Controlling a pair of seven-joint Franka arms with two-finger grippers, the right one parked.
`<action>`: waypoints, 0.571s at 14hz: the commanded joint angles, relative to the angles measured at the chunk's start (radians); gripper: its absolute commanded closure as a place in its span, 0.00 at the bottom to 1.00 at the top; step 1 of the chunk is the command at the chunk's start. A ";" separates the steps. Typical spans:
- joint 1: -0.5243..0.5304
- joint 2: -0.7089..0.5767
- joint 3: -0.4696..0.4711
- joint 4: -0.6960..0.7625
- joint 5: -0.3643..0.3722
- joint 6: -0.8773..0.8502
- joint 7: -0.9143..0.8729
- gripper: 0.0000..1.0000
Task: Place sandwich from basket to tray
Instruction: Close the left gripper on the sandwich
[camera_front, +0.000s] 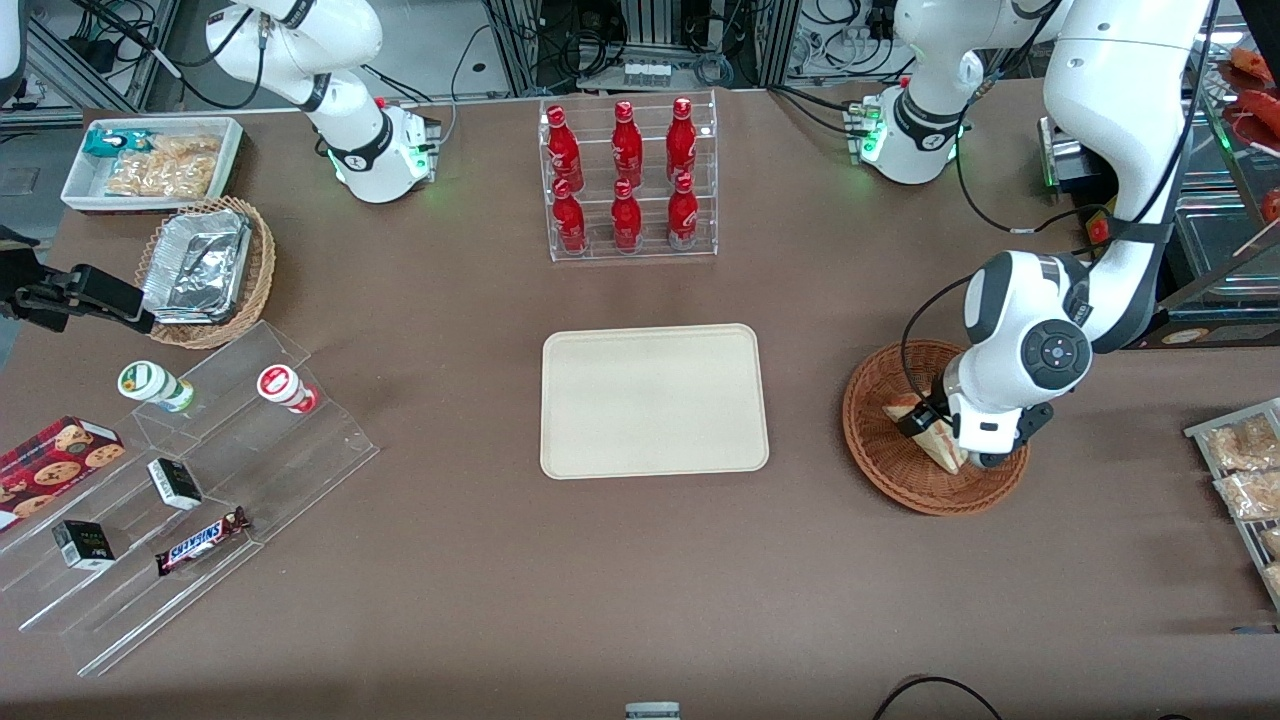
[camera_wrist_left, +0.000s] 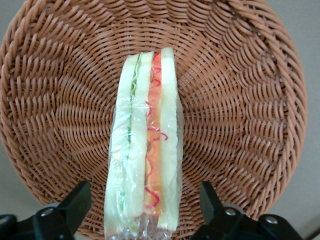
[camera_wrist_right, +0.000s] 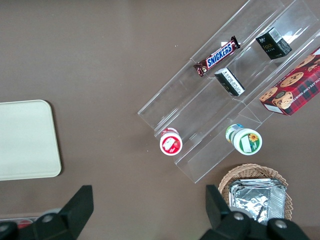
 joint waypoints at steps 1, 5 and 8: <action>-0.004 0.001 0.003 -0.001 -0.001 0.013 -0.020 0.49; -0.001 -0.006 0.003 0.013 0.011 0.007 0.000 0.91; -0.004 -0.035 0.001 0.069 0.009 -0.055 0.015 0.94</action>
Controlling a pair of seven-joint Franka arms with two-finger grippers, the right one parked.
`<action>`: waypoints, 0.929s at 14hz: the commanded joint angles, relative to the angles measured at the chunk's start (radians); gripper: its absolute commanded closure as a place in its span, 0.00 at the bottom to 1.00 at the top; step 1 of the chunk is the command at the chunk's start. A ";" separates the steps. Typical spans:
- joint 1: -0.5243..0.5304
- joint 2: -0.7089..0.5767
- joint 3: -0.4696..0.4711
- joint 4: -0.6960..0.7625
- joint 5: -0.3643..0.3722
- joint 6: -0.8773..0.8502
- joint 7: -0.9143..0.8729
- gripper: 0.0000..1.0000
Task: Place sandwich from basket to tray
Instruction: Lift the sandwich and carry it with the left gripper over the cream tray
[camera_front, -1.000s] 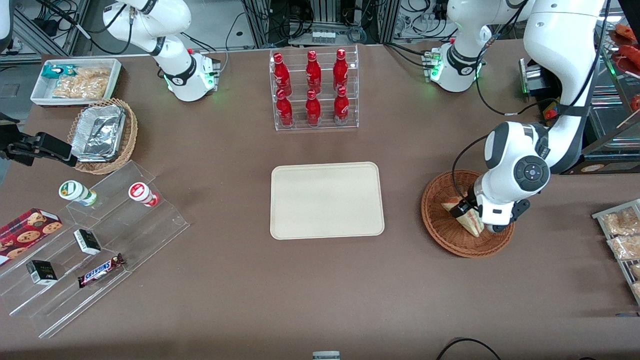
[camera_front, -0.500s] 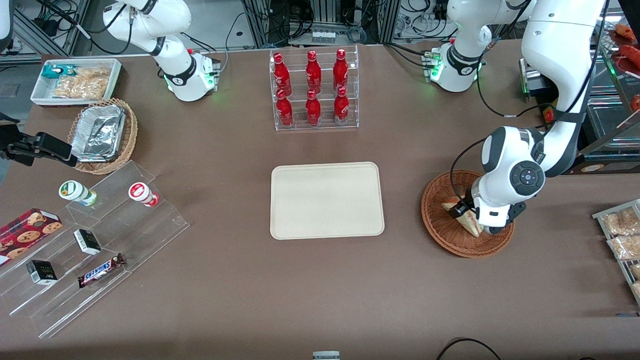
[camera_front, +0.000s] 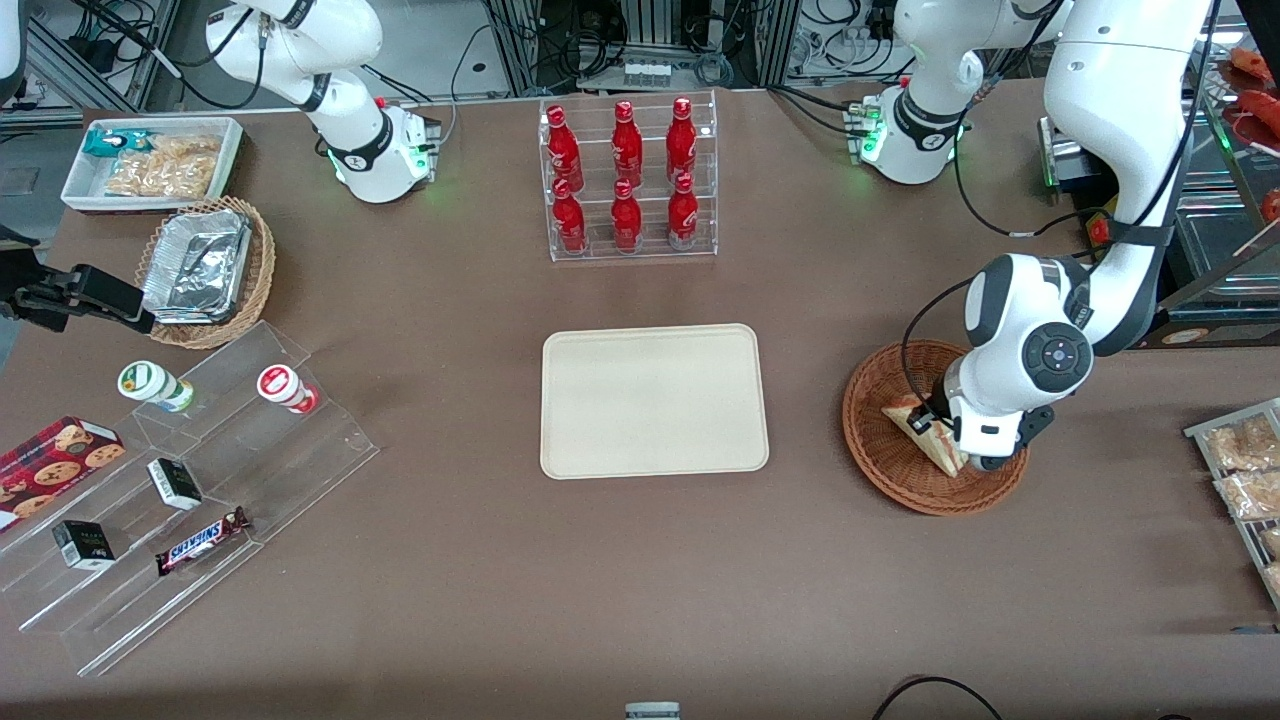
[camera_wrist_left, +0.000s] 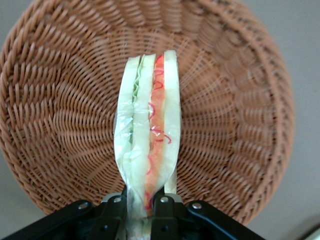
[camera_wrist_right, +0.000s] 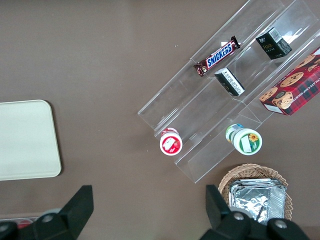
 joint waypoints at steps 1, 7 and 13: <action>-0.007 -0.051 -0.002 0.080 0.002 -0.107 0.023 0.94; -0.050 -0.064 -0.172 0.140 0.019 -0.144 0.171 0.94; -0.152 0.066 -0.280 0.221 -0.013 -0.103 0.226 0.94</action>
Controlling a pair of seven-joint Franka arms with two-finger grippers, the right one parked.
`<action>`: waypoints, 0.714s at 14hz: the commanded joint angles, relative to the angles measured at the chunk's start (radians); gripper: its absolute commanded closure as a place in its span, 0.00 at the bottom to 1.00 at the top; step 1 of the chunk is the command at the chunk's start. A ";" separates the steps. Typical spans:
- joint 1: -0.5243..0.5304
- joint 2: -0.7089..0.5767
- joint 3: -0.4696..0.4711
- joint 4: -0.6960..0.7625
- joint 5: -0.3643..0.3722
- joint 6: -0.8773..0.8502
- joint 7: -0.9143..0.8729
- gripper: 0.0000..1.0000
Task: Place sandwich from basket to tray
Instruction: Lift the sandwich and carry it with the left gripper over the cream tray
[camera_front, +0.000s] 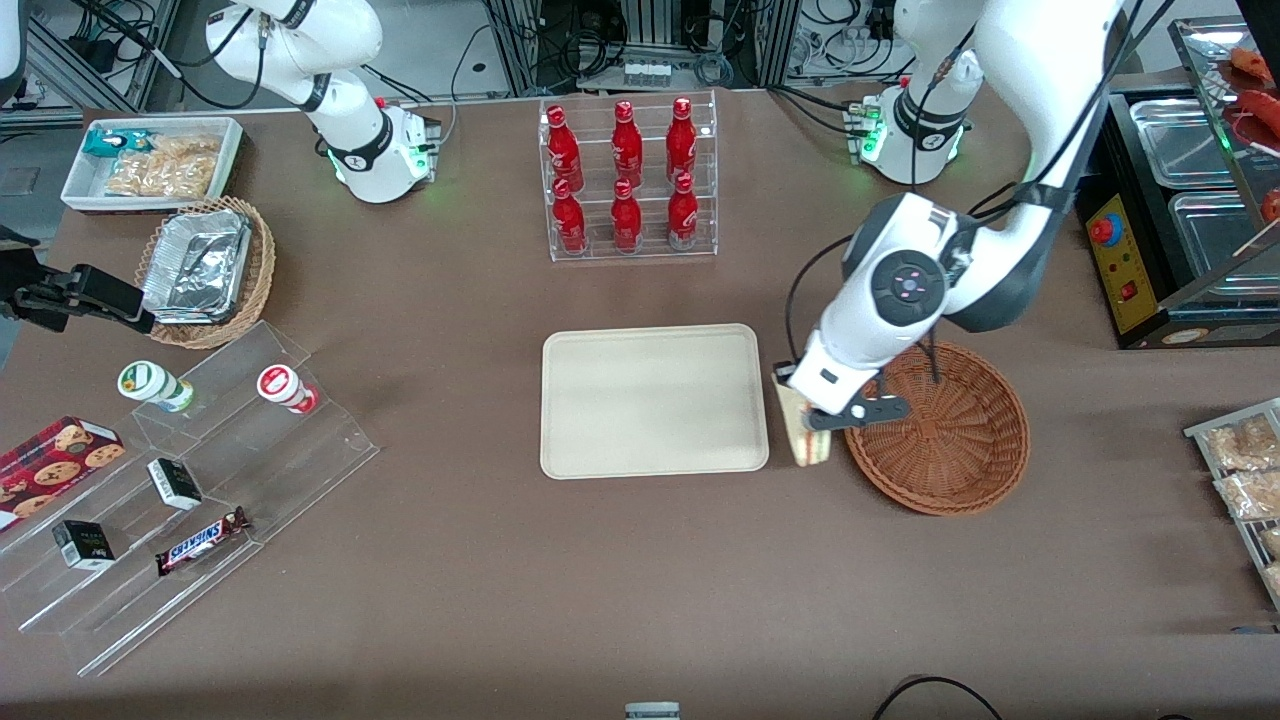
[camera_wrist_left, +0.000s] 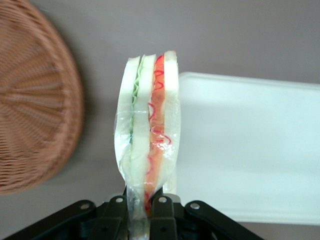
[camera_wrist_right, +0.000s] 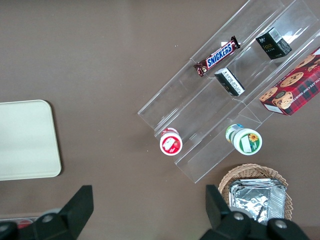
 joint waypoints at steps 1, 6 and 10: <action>-0.081 0.114 0.000 0.114 -0.009 0.004 0.009 0.94; -0.170 0.264 0.006 0.289 0.002 -0.001 -0.089 0.95; -0.273 0.307 0.052 0.335 -0.007 0.004 -0.142 0.95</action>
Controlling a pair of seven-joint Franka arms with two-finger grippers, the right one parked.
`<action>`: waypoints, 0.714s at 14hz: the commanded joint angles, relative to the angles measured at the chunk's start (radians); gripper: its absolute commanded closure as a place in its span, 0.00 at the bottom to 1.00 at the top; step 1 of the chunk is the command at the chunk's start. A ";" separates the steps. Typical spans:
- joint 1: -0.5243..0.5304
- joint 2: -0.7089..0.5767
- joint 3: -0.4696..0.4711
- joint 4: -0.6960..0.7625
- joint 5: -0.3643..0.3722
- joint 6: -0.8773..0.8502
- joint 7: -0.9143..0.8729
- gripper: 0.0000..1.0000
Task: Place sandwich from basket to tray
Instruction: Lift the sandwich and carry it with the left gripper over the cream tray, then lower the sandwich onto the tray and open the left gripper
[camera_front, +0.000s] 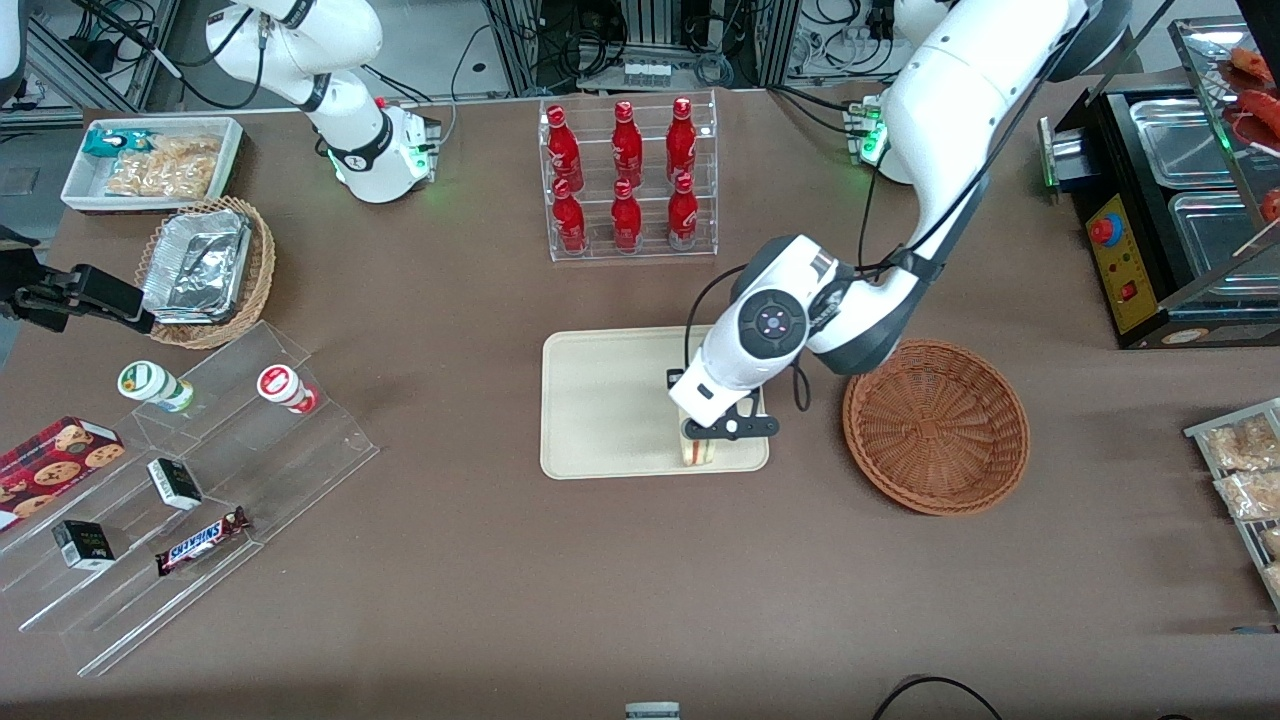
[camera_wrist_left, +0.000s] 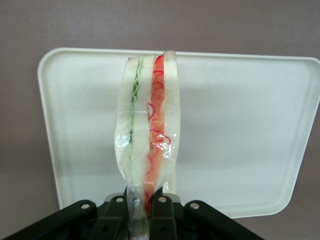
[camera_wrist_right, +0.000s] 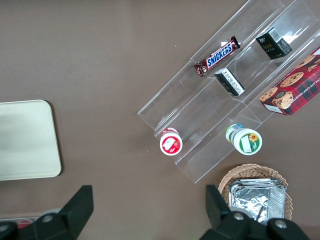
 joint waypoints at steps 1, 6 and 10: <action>-0.084 0.056 0.033 0.094 -0.005 -0.013 -0.079 0.95; -0.133 0.105 0.051 0.129 0.001 -0.003 -0.110 0.93; -0.138 0.124 0.051 0.128 0.009 0.017 -0.107 0.76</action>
